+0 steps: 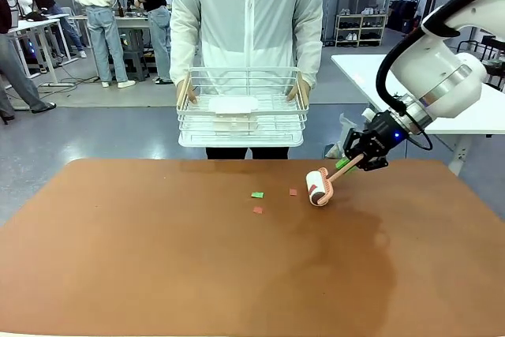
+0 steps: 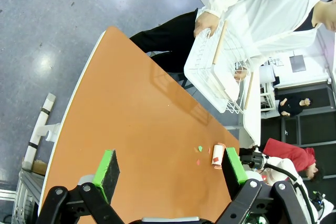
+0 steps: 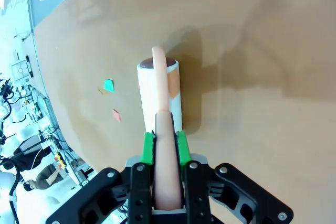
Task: Clean the table.
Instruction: Clean the table with the Lint Roller when the human lifts the Dish drying rack.
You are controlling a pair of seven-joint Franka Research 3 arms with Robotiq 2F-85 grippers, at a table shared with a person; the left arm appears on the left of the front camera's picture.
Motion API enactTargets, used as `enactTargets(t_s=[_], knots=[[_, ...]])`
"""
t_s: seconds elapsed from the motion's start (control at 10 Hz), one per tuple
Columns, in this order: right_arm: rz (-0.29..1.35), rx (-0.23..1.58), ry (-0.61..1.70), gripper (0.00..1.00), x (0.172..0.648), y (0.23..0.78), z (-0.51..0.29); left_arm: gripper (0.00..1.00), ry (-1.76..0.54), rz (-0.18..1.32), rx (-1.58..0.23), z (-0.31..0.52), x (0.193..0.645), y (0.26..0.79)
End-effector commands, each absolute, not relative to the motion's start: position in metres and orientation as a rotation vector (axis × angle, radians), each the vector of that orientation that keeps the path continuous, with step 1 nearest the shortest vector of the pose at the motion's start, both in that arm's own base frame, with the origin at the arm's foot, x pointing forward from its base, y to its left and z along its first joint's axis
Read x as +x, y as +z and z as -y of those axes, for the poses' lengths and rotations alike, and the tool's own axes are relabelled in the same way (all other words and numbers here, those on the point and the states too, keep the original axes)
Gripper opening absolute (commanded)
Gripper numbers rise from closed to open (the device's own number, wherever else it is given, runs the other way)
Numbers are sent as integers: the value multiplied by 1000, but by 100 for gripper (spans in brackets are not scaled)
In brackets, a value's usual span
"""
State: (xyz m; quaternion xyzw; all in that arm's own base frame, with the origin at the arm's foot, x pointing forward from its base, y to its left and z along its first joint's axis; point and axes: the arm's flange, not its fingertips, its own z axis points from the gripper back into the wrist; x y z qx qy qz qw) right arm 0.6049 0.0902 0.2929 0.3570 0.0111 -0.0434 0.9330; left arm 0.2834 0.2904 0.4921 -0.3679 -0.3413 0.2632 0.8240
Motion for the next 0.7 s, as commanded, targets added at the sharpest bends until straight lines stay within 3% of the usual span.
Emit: enactTargets(t_s=[0.0,0.6], knots=[[-127,704,-66,21,604,267,-147,100,536,747,-802,-294,283,491],[-244,601,-40,21,601,252,-291,100,536,747,-802,-294,283,491]])
